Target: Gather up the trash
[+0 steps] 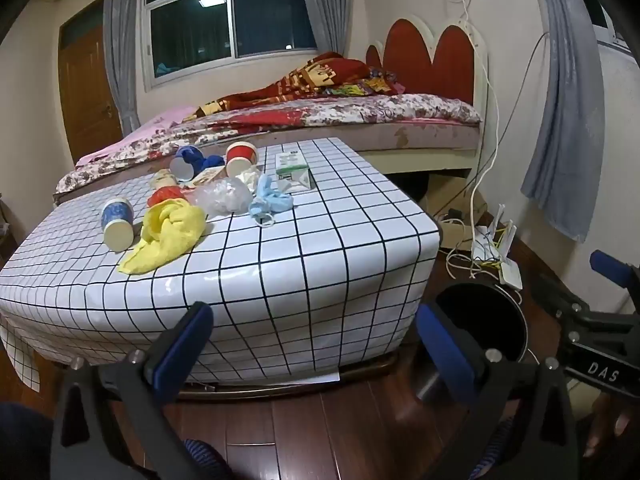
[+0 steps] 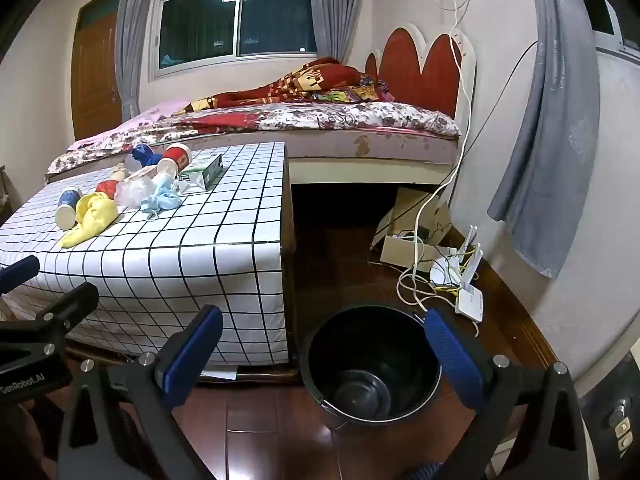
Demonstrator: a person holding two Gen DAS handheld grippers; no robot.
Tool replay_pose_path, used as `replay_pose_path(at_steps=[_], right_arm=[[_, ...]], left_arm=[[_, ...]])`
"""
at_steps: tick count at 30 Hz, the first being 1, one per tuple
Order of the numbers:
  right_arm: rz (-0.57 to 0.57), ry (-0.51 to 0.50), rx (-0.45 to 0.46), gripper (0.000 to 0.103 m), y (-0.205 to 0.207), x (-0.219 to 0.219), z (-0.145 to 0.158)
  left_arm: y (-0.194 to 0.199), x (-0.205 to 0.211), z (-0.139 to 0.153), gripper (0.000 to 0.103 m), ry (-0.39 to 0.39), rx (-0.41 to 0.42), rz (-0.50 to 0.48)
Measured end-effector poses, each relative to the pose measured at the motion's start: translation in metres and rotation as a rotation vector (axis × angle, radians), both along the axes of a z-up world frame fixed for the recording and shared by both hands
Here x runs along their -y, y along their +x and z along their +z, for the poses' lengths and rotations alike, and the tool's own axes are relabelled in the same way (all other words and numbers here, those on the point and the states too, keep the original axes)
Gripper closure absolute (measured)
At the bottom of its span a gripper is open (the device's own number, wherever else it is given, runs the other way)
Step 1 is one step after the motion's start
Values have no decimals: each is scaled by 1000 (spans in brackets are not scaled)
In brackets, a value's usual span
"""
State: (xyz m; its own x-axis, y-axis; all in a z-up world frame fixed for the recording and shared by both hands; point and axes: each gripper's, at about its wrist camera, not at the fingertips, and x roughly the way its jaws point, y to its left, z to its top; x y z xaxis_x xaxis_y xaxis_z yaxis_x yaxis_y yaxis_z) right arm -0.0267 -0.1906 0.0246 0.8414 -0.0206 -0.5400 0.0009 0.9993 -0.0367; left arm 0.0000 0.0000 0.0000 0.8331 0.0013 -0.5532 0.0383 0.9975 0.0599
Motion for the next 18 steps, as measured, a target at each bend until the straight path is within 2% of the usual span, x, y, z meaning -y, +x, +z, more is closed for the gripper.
replay_pose_path(at_steps=[18], right_arm=[[-1, -5, -3, 1, 1, -1, -1]], left_arm=[[-1, 1, 0, 1, -4, -10, -2]])
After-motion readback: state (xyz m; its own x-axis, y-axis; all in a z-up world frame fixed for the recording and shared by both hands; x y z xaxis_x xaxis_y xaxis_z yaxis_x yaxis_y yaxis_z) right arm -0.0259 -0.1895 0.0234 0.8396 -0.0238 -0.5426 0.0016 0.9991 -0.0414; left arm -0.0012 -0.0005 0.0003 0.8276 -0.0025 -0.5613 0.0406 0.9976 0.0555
